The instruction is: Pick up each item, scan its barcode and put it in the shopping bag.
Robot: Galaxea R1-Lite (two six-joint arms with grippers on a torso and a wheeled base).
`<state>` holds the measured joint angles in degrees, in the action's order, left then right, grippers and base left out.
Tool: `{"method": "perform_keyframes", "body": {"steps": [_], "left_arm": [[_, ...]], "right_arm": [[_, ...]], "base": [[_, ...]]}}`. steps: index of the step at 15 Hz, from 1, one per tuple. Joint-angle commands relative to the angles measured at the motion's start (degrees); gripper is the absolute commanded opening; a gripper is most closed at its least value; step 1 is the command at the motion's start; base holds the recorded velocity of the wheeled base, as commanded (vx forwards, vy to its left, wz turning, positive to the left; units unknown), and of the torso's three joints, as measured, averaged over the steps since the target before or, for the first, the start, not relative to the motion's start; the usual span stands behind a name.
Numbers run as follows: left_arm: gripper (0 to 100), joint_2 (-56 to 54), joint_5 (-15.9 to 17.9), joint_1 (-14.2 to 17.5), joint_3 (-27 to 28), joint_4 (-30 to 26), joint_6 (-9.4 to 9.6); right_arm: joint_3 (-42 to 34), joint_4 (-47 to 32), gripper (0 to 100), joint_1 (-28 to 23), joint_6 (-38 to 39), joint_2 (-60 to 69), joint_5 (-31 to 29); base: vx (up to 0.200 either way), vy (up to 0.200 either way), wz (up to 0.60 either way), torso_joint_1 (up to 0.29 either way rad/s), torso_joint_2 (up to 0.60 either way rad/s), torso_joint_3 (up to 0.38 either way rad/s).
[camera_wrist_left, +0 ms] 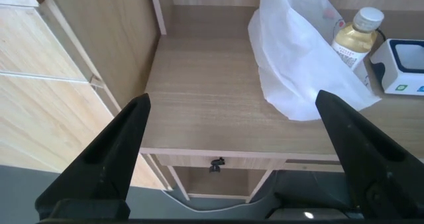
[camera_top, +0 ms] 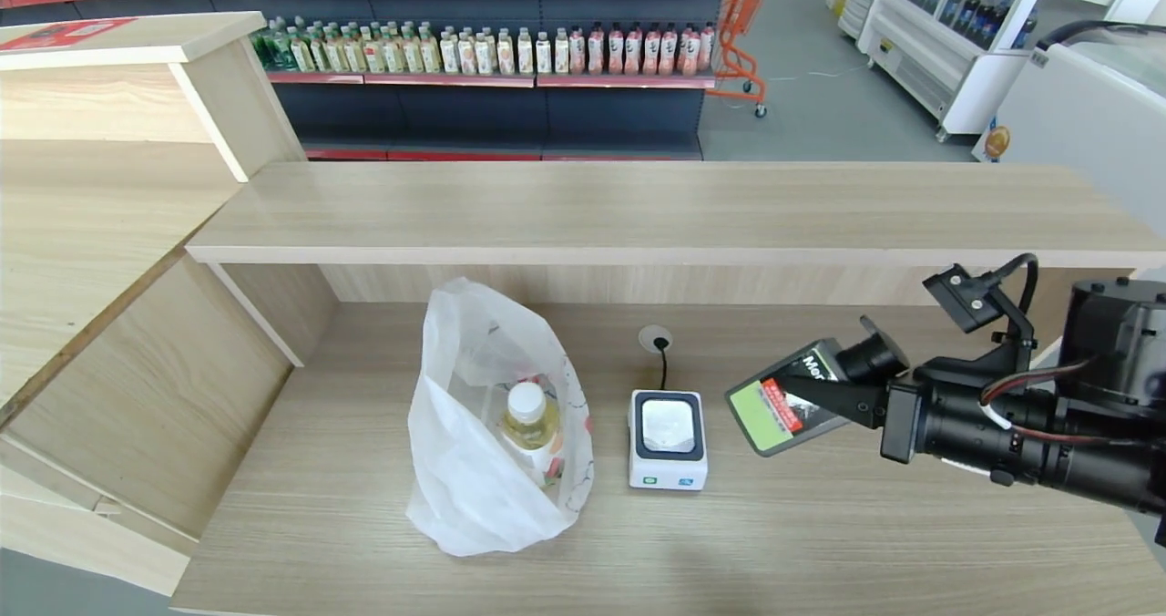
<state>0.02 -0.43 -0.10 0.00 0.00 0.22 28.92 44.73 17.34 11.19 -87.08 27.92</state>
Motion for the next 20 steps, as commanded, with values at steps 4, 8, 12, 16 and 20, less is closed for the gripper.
{"method": "perform_keyframes", "body": {"steps": [4, 8, 12, 16, 20], "left_arm": [[100, 0.0, 0.0, 0.0, 0.0, 0.0, -0.04], [100, 0.0, 0.0, 0.0, 0.0, 0.0, -0.04], [100, 0.0, 0.0, 0.1, 0.0, 0.0, -0.04], [100, 0.0, 0.0, 0.1, 0.0, 0.0, -0.04], [100, 0.0, 0.0, 0.0, 0.0, 0.0, -0.04]], "right_arm": [[9.4, 0.1, 0, -0.6, -8.2, -10.4, -0.3], [24.1, 4.7, 0, 0.0, -18.6, -28.5, 0.0], [31.1, 5.6, 0, 3.1, -7.4, -37.8, -1.2], [36.6, 5.5, 0, 6.0, -7.2, -42.7, -1.7], [39.4, 6.8, 0, 8.5, -13.1, -47.5, -1.8]], "base": [[0.0, 0.15, 0.0, -0.003, 0.0, 0.004], [0.0, 0.0, 0.0, 0.0, 0.0, 0.0], [0.0, 0.0, 0.0, 0.0, 0.0, 0.0], [0.0, 0.0, 0.0, 0.0, 0.0, 0.0], [0.0, 0.0, 0.0, 0.0, 0.0, 0.0]]}}
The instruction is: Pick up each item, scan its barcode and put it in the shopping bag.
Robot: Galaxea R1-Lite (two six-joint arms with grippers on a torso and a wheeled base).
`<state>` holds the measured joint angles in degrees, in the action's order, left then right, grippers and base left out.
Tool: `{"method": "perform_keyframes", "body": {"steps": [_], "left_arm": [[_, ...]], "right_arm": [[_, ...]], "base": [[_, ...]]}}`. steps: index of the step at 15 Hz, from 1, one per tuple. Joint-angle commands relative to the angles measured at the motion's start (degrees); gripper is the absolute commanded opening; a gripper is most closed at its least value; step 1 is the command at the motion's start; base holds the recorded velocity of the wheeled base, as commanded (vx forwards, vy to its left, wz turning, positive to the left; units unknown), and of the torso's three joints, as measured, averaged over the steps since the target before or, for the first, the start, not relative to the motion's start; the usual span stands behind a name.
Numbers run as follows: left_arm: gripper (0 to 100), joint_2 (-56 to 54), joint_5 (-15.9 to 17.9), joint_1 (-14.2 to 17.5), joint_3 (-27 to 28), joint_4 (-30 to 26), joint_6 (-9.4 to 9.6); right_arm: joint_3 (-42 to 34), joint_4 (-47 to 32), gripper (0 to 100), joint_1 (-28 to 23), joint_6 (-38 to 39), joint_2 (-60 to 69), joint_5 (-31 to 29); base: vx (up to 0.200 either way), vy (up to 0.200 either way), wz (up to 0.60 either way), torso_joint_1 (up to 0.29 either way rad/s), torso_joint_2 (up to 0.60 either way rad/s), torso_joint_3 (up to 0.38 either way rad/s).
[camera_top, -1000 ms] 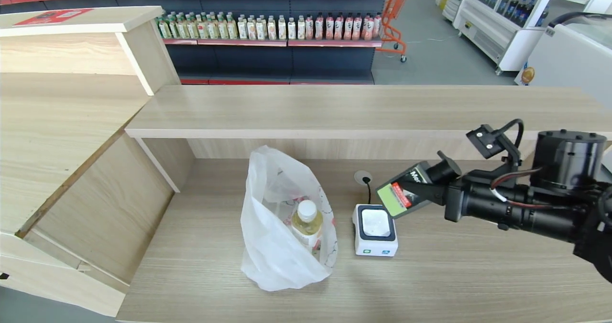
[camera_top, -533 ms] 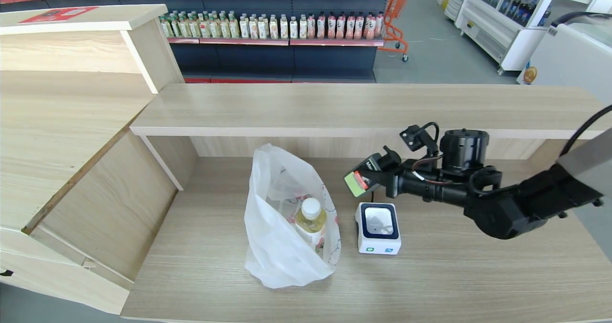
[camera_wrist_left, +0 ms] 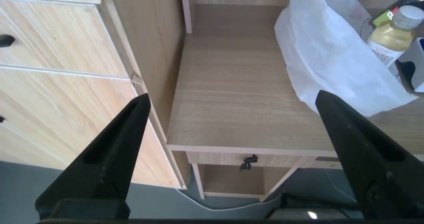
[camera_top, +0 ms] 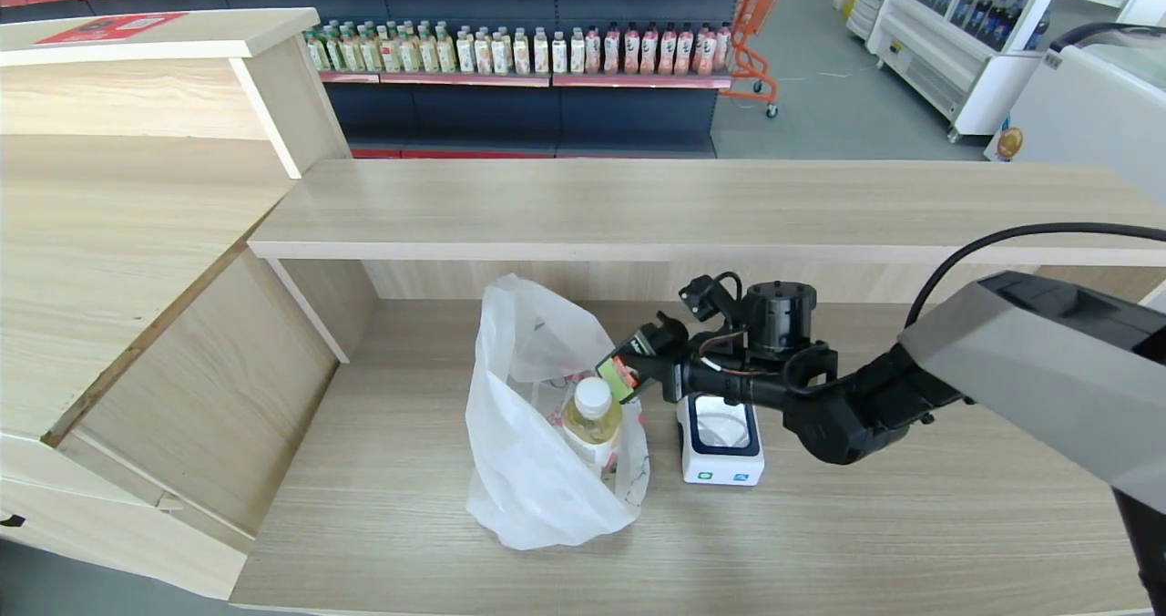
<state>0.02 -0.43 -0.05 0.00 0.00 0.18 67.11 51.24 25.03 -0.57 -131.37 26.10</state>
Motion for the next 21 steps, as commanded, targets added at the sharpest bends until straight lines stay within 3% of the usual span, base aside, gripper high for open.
{"method": "perform_keyframes", "body": {"steps": [1, 4, 7, 11, 12, 18, 21], "left_arm": [[100, 0.0, 0.0, 0.0, 0.0, 0.0, -0.01], [100, 0.0, 0.0, 0.0, 0.0, 0.0, -0.01], [100, 0.0, 0.0, 0.0, 0.0, 0.0, -0.01], [100, 0.0, 0.0, 0.0, 0.0, 0.0, -0.01], [100, 0.0, 0.0, 0.0, 0.0, 0.0, -0.01], [100, 0.0, 0.0, 0.0, 0.0, 0.0, -0.01], [100, 0.0, 0.0, 0.0, 0.0, 0.0, -0.01]], "right_arm": [[1.9, 0.3, 0, 1.2, -4.0, -4.3, 0.0], [4.3, 0.3, 0, 1.3, -9.0, -7.3, -0.1], [9.3, 0.3, 0, 2.2, -10.1, -10.4, -0.1], [10.5, 1.0, 0, 2.7, -12.0, -11.4, -0.1], [10.4, 1.2, 100, 2.9, -11.6, -11.2, 0.0], [7.7, 1.3, 100, 1.4, 5.1, -3.5, 0.1], [1.7, 1.3, 100, -0.8, 6.5, 1.4, 0.3]], "base": [[0.0, 0.0, 0.0, 0.0, 0.0, 0.0], [0.0, 0.0, 0.0, 0.0, 0.0, 0.0], [0.0, 0.0, 0.0, 0.0, 0.0, 0.0], [0.0, 0.0, 0.0, 0.0, 0.0, 0.0], [0.0, 0.0, 0.0, 0.0, 0.0, 0.0], [0.0, 0.0, 0.0, 0.0, 0.0, 0.0], [0.0, 0.0, 0.0, 0.0, 0.0, 0.0]]}}
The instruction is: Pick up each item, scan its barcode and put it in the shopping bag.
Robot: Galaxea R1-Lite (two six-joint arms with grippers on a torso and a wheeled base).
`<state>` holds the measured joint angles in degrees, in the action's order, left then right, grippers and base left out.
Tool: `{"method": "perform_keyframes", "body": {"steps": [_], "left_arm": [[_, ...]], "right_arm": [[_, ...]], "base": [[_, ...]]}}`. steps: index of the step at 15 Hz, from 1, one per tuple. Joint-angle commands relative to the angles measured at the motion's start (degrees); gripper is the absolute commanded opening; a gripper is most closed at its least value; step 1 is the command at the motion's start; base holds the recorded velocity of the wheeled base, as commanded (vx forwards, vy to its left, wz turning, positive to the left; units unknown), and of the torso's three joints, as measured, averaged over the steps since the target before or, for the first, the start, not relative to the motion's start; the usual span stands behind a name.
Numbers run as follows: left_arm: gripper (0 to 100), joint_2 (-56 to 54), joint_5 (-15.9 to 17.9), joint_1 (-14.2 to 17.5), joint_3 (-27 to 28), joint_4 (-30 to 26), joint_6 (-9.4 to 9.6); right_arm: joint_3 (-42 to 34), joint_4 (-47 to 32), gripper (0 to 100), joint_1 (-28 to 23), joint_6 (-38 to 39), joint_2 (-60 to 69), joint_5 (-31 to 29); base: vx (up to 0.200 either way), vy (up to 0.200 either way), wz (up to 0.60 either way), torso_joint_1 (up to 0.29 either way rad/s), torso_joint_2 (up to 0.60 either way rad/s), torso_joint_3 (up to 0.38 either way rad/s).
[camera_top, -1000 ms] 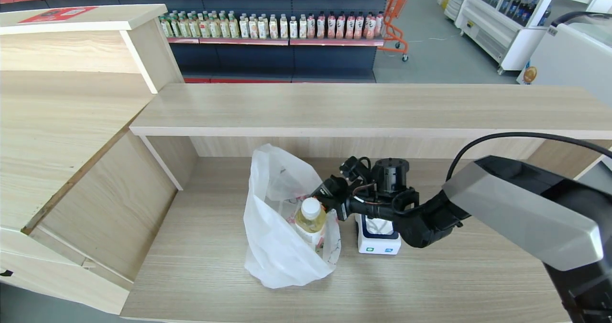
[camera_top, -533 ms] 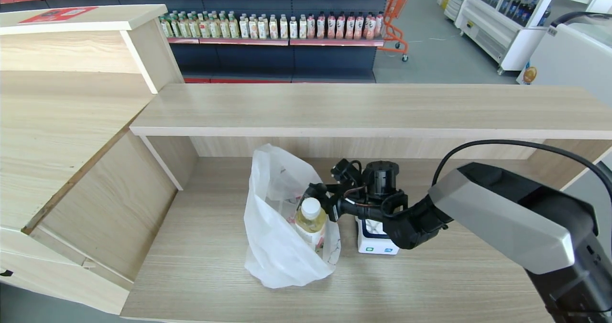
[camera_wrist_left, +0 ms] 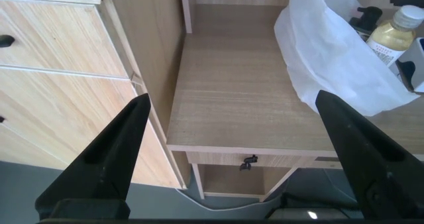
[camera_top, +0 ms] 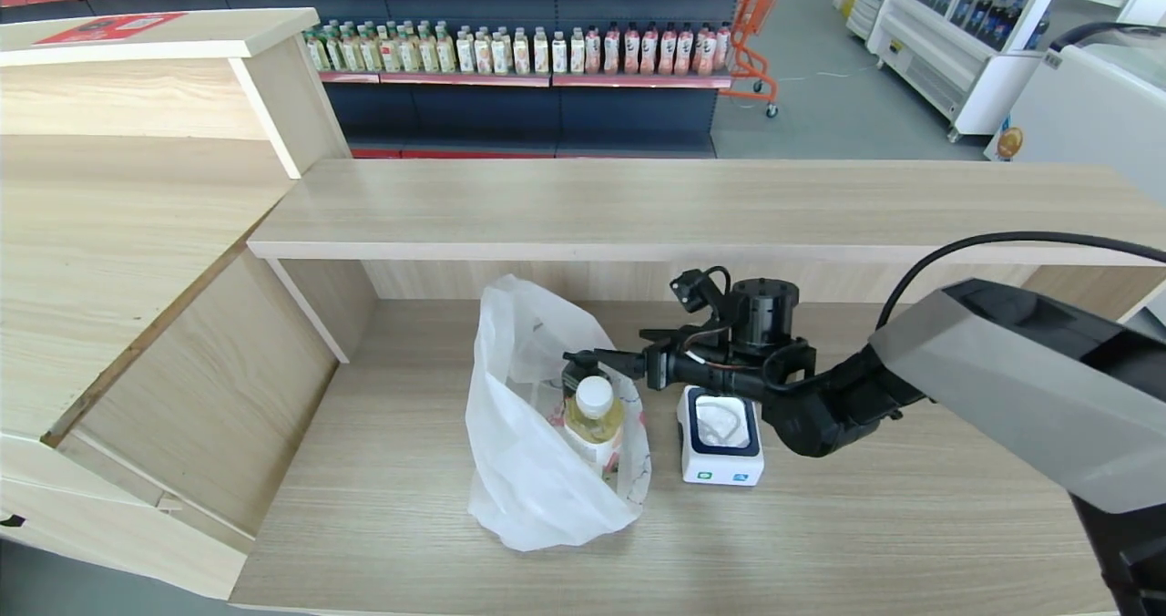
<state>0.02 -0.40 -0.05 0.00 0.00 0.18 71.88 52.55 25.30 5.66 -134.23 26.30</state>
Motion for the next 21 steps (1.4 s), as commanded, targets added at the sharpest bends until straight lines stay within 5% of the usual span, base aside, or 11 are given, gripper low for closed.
{"method": "perform_keyframes", "body": {"steps": [1, 4, 6, 8, 12, 14, 16, 21], "left_arm": [[100, 0.0, 0.0, 0.0, 0.0, 0.0, -0.01], [100, 0.0, 0.0, 0.0, 0.0, 0.0, -0.01], [100, 0.0, 0.0, 0.0, 0.0, 0.0, -0.01], [100, 0.0, 0.0, 0.0, 0.0, 0.0, -0.01], [100, 0.0, 0.0, 0.0, 0.0, 0.0, -0.01], [100, 0.0, 0.0, 0.0, 0.0, 0.0, -0.01], [100, 0.0, 0.0, 0.0, 0.0, 0.0, -0.01], [100, 0.0, 0.0, 0.0, 0.0, 0.0, -0.01]], "right_arm": [[-6.5, 0.1, 100, -1.1, 2.4, 7.2, 0.2], [-16.6, -0.3, 100, -1.3, 7.7, 16.2, 0.1], [-35.1, -0.5, 100, -1.6, 11.8, 33.5, 0.1], [-41.6, -2.6, 100, -3.1, 11.9, 43.6, -0.3], [-47.8, -10.9, 100, -7.9, 8.4, 60.7, -0.6], [-50.0, -17.2, 100, -11.8, -1.3, 68.0, -7.9], [-50.0, -21.0, 100, -14.1, -1.8, 73.8, -13.5], [-56.1, -26.5, 100, -21.1, -5.3, 86.7, -14.5]], "base": [[0.0, 0.0, 0.0, 0.0, 0.0, 0.0], [0.0, 0.0, 0.0, 0.0, 0.0, 0.0], [0.0, 0.0, 0.0, 0.0, 0.0, 0.0], [0.0, 0.0, 0.0, 0.0, 0.0, 0.0], [0.0, 0.0, 0.0, 0.0, 0.0, 0.0], [0.0, 0.0, 0.0, 0.0, 0.0, 0.0], [0.0, 0.0, 0.0, 0.0, 0.0, 0.0], [0.0, 0.0, 0.0, 0.0, 0.0, 0.0]]}}
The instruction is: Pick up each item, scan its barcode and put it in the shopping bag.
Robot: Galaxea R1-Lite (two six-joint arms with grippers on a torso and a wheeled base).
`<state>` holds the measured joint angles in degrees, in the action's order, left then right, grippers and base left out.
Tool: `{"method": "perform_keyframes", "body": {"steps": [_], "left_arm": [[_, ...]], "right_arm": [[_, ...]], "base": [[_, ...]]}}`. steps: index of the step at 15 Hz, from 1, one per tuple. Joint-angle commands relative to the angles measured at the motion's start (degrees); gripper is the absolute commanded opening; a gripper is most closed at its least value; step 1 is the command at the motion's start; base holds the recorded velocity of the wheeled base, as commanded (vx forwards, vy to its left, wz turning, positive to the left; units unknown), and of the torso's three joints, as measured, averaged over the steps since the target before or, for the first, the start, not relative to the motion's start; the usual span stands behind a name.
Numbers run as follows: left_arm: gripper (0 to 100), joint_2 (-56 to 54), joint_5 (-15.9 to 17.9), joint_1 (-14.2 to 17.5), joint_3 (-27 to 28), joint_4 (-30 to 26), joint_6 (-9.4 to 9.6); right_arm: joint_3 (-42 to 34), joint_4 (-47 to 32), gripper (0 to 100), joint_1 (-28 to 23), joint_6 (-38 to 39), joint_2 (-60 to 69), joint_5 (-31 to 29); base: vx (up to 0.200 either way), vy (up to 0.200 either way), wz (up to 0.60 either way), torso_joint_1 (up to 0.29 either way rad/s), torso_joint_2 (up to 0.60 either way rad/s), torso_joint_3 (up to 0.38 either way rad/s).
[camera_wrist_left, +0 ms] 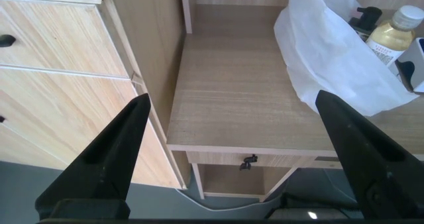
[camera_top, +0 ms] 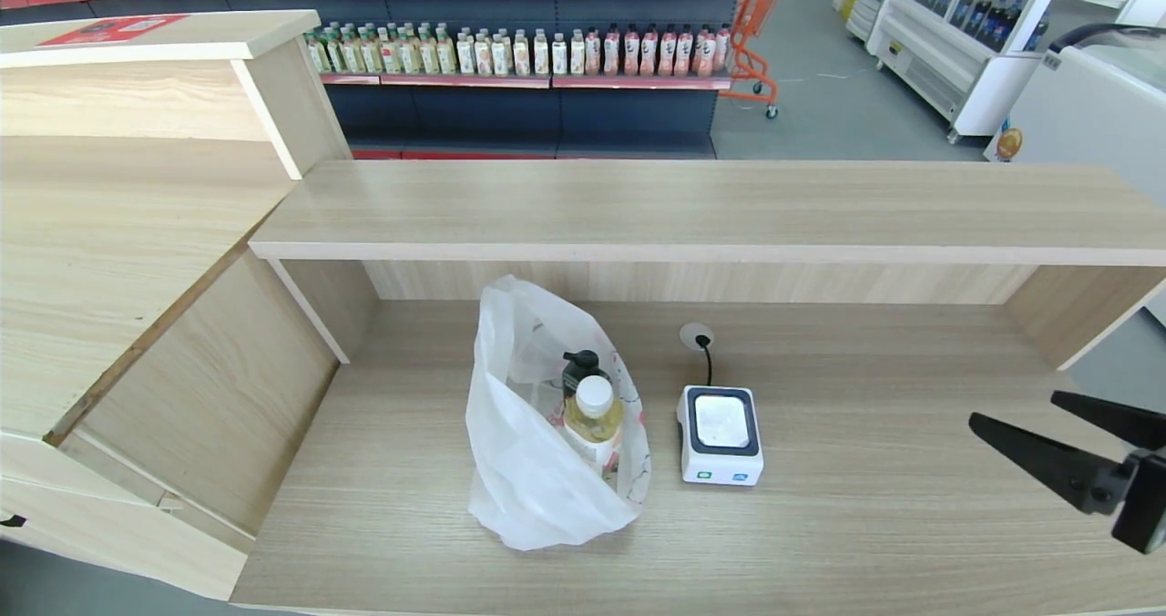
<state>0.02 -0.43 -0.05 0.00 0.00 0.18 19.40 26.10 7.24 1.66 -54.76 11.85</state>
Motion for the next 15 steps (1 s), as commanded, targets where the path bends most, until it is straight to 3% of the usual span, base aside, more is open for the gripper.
{"method": "perform_keyframes", "body": {"steps": [1, 4, 6, 7, 8, 10, 11, 12, 15], "left_arm": [[100, 0.0, 0.0, 0.0, 0.0, 0.0, -0.01], [100, 0.0, 0.0, 0.0, 0.0, 0.0, -0.01], [100, 0.0, 0.0, 0.0, 0.0, 0.0, -0.01], [100, 0.0, 0.0, 0.0, 0.0, 0.0, -0.01], [100, 0.0, 0.0, 0.0, 0.0, 0.0, -0.01], [100, 0.0, 0.0, 0.0, 0.0, 0.0, -0.01], [100, 0.0, 0.0, 0.0, 0.0, 0.0, -0.01], [100, 0.0, 0.0, 0.0, 0.0, 0.0, -0.01], [100, 0.0, 0.0, 0.0, 0.0, 0.0, -0.01]], "right_arm": [[-7.4, -0.1, 100, -4.2, -2.0, 11.6, -0.1], [-19.4, -0.6, 100, -6.8, -2.3, 26.3, -0.1], [-19.4, -15.1, 100, -7.5, -3.8, 40.5, -0.9], [-19.4, -17.9, 100, -7.5, -3.9, 43.0, -1.7], [-19.1, -27.0, 100, -8.2, -3.1, 52.8, -6.3], [-19.3, -25.7, 100, -7.5, -2.5, 54.7, -8.9], [-19.0, -27.7, 100, -7.5, -1.8, 54.8, -17.0], [-18.8, -29.1, 100, -7.4, -0.3, 54.8, -19.8], [-18.7, -29.4, 100, -7.3, 0.4, 54.8, -19.1]], "base": [[0.0, 0.0, 0.0, 0.0, 0.0, 0.0], [0.0, 0.0, 0.0, 0.0, 0.0, 0.0], [0.0, 0.0, 0.0, 0.0, 0.0, 0.0], [0.0, 0.0, 0.0, 0.0, 0.0, 0.0], [0.0, 0.0, 0.0, 0.0, 0.0, 0.0], [0.0, 0.0, 0.0, 0.0, 0.0, 0.0], [0.0, 0.0, 0.0, 0.0, 0.0, 0.0], [0.0, 0.0, 0.0, 0.0, 0.0, 0.0], [0.0, 0.0, 0.0, 0.0, 0.0, 0.0]]}}
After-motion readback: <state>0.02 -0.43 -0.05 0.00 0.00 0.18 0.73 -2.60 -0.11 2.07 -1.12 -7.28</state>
